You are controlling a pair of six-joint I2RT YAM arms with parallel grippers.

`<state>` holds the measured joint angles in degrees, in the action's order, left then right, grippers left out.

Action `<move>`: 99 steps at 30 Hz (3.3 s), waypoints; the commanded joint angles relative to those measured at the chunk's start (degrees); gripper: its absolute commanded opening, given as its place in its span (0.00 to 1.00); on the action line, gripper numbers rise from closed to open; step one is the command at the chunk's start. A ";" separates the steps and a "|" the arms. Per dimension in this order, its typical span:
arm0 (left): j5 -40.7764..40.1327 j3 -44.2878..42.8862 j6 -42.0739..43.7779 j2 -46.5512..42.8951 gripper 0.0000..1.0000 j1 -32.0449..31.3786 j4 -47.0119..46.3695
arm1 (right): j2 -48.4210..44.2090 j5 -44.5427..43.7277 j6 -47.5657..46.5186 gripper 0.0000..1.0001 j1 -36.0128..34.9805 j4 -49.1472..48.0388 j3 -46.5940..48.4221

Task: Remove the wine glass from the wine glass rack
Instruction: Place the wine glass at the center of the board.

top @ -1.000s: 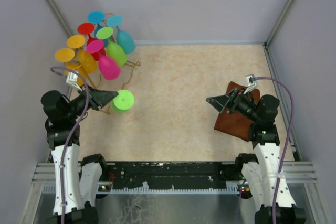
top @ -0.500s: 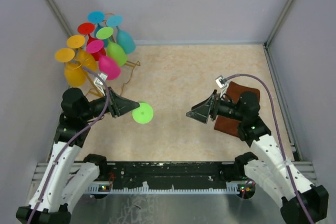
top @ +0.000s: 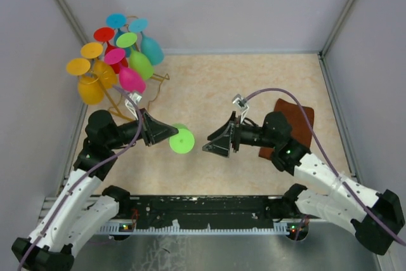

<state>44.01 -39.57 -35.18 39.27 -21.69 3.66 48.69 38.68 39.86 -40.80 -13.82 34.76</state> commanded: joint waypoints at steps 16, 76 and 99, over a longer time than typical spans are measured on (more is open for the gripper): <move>-9.08 0.27 0.29 4.97 0.00 -12.54 -7.54 | 9.02 -2.68 0.57 0.32 -5.17 -10.24 5.61; -17.57 10.61 13.41 1.20 0.00 -31.05 -12.89 | -16.17 -28.57 -15.27 0.72 -5.21 18.51 6.36; -5.20 21.55 32.30 -14.89 0.00 -31.12 -14.02 | -19.98 -43.36 -0.51 0.88 -5.24 41.76 8.72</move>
<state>32.69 -18.48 -10.63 24.58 -52.69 -5.61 28.60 -6.17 35.97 -45.87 29.08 43.51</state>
